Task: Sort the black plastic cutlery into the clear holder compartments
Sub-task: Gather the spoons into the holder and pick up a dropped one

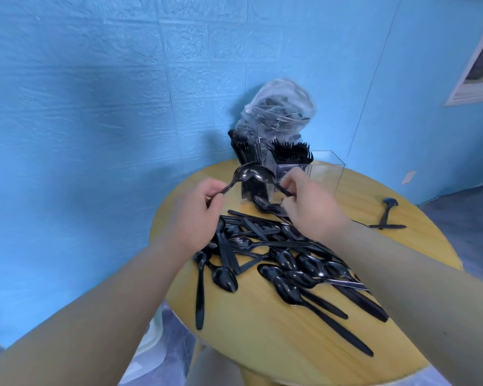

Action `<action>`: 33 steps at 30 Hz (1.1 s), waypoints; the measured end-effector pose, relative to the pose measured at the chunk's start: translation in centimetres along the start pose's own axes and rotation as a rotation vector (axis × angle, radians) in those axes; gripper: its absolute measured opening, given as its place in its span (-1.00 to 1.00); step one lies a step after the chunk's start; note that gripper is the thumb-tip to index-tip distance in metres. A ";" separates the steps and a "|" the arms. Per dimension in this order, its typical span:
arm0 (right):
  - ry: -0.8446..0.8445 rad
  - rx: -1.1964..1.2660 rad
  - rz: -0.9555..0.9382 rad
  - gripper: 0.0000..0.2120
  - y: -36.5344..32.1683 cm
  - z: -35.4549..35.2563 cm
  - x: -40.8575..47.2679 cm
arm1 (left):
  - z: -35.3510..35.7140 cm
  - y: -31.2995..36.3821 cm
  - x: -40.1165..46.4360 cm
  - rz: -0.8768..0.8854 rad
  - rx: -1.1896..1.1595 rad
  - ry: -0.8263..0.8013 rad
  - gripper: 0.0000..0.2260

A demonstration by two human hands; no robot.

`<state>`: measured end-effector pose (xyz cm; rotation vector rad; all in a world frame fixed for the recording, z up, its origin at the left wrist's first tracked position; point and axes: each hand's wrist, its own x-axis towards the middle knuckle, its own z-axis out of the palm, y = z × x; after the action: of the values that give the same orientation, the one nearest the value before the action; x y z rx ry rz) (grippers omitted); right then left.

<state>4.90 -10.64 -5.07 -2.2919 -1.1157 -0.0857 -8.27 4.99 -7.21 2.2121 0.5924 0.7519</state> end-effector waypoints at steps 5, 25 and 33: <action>0.093 0.097 0.002 -0.75 -0.2 -2.1 -2.1 | 0.4 2.8 -1.9 0.032 0.126 -0.049 -0.80; 0.291 1.013 0.403 -0.83 -1.2 -5.7 -3.9 | 3.5 7.8 -2.9 0.052 -0.001 -0.139 -0.75; 0.370 1.222 0.468 -0.81 -0.9 -5.6 -3.3 | 4.9 9.2 -2.9 0.061 -0.130 -0.175 -0.76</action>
<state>3.16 -15.48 -1.02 -1.2676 -0.2321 0.2739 -5.42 -5.02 -4.10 2.1559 0.3802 0.6026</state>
